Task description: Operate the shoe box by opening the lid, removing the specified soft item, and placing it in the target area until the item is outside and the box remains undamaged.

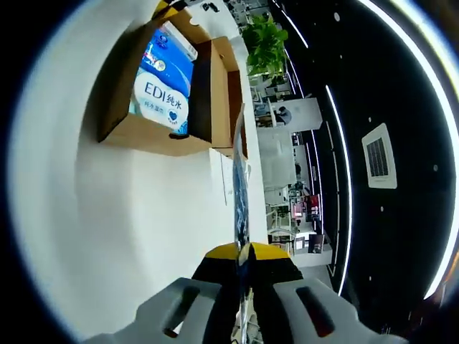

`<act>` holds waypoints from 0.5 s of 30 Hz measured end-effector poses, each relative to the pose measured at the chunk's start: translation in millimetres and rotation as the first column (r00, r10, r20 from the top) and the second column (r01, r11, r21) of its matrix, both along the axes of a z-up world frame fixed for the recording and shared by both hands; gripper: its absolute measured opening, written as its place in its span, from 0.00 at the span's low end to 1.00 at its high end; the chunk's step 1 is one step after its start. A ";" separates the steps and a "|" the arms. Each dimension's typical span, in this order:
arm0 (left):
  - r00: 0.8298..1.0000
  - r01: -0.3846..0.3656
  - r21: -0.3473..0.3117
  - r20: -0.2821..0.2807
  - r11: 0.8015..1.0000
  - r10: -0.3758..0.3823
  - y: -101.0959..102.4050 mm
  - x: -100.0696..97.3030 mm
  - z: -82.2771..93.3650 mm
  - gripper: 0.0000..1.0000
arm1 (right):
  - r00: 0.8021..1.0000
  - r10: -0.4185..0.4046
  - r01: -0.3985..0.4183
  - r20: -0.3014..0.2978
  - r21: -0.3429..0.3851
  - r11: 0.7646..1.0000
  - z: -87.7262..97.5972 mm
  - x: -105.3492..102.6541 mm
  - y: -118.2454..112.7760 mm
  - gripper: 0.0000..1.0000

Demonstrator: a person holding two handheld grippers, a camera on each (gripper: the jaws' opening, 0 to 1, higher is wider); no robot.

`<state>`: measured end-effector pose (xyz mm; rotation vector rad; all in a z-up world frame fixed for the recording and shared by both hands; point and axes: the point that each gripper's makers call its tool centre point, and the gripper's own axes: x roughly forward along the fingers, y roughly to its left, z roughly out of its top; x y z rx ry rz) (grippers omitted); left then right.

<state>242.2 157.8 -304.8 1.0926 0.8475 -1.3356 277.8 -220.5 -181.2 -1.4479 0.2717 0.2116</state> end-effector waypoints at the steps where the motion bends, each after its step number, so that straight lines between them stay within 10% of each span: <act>1: 1.000 -0.003 0.000 0.000 1.000 0.003 0.2 0.0 0.0 0.02 | 1.000 0.002 -0.002 -0.001 0.001 1.000 -1.8 1.0 -1.4 0.01; 15: 1.000 -0.023 0.002 0.006 1.000 0.023 1.1 -1.1 -1.3 0.02 | 0.999 0.016 -0.016 -0.032 -0.012 1.000 -30.0 4.6 -21.4 0.01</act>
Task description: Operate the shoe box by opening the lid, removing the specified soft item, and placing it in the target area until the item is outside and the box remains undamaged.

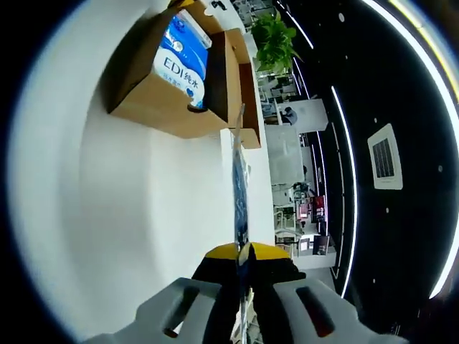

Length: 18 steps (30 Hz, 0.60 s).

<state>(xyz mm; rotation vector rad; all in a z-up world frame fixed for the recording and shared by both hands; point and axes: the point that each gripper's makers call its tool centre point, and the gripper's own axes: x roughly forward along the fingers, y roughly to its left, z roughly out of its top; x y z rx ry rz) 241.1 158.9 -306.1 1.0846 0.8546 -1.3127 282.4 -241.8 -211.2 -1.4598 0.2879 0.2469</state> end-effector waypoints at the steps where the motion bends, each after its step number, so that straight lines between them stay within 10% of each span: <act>1: 1.000 0.000 0.002 0.002 1.000 0.000 0.1 -0.1 -0.2 0.03 | 1.000 0.002 -0.002 -0.007 -0.001 1.000 -3.3 0.4 -1.6 0.01; 18: 1.000 -0.018 0.000 0.000 1.000 0.018 0.2 -1.0 -0.7 0.02 | 0.994 0.017 -0.018 -0.110 -0.007 1.000 -55.2 14.3 -14.2 0.01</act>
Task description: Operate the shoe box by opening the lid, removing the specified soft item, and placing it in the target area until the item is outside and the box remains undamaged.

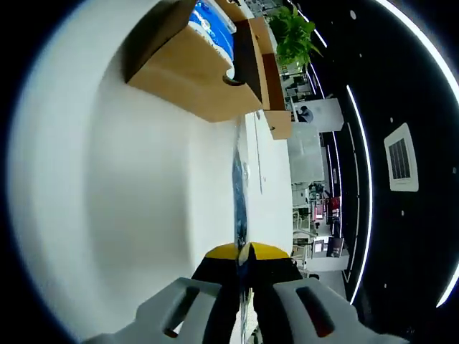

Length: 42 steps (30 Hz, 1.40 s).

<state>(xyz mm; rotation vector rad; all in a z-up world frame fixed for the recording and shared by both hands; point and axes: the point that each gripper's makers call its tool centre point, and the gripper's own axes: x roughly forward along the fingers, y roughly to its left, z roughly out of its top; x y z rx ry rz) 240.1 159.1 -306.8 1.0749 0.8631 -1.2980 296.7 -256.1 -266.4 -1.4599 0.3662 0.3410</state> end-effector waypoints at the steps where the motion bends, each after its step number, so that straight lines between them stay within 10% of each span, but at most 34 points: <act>1: 1.000 0.000 0.000 -0.002 1.000 0.000 0.0 0.0 0.0 0.02 | 1.000 0.002 -0.002 -0.002 -0.001 1.000 -1.0 -0.3 0.9 0.01; 42: 1.000 -0.016 0.007 0.009 1.000 0.016 -0.2 1.5 -0.5 0.03 | 0.984 0.002 0.001 -0.180 0.016 1.000 -54.6 -1.7 -3.2 0.01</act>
